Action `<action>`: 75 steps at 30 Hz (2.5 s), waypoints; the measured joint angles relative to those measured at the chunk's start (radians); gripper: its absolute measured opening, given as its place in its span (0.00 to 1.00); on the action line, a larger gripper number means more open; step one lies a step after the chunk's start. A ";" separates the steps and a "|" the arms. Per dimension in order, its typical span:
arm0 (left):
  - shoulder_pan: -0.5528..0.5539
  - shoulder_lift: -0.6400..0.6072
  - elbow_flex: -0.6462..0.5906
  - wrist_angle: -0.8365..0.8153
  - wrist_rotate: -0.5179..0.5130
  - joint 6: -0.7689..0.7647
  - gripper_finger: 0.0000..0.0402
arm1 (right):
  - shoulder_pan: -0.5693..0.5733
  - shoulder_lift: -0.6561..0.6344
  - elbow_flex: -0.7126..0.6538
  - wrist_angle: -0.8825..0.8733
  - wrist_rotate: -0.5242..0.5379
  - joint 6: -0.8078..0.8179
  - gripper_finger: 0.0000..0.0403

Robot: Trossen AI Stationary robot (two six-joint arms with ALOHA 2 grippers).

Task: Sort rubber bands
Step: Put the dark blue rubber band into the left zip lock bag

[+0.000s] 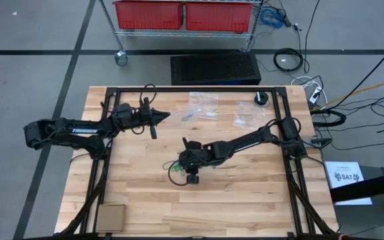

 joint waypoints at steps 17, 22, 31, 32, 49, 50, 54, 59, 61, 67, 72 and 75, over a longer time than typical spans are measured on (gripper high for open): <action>0.000 0.000 0.000 -0.008 0.000 0.001 0.00 | 0.000 0.038 -0.002 0.016 -0.001 0.010 0.02; 0.000 0.000 0.000 -0.019 0.000 0.008 0.00 | 0.000 0.014 0.045 -0.072 -0.006 0.011 0.01; 0.000 0.000 0.001 -0.023 0.004 0.009 0.00 | 0.012 -0.007 0.282 -0.333 -0.004 -0.038 0.00; 0.000 0.000 0.001 -0.024 0.009 0.009 0.00 | 0.013 -0.007 0.309 -0.349 -0.002 -0.048 0.00; -0.001 0.000 0.001 -0.027 0.065 0.003 0.00 | -0.011 -0.007 0.730 -0.668 0.163 -0.210 0.00; -0.001 0.000 0.001 -0.027 0.066 0.003 0.00 | -0.015 -0.007 0.751 -0.678 0.165 -0.219 0.00; -0.001 0.000 0.001 -0.028 0.105 0.003 0.00 | -0.034 -0.007 0.825 -0.727 0.205 -0.266 0.00; -0.001 0.000 0.001 -0.028 0.160 0.004 0.00 | -0.064 -0.006 0.909 -0.784 0.237 -0.322 0.00; -0.002 0.000 0.001 -0.028 0.181 0.006 0.00 | -0.076 -0.006 0.940 -0.797 0.238 -0.343 0.00; -0.002 0.000 0.001 -0.025 0.242 0.008 0.00 | -0.108 -0.026 0.948 -0.802 0.239 -0.392 0.00; -0.002 0.000 0.001 -0.025 0.285 0.008 0.00 | -0.122 -0.043 0.949 -0.816 0.267 -0.419 0.00; -0.002 0.000 0.001 -0.025 0.292 0.008 0.00 | -0.126 -0.051 0.949 -0.819 0.274 -0.424 0.00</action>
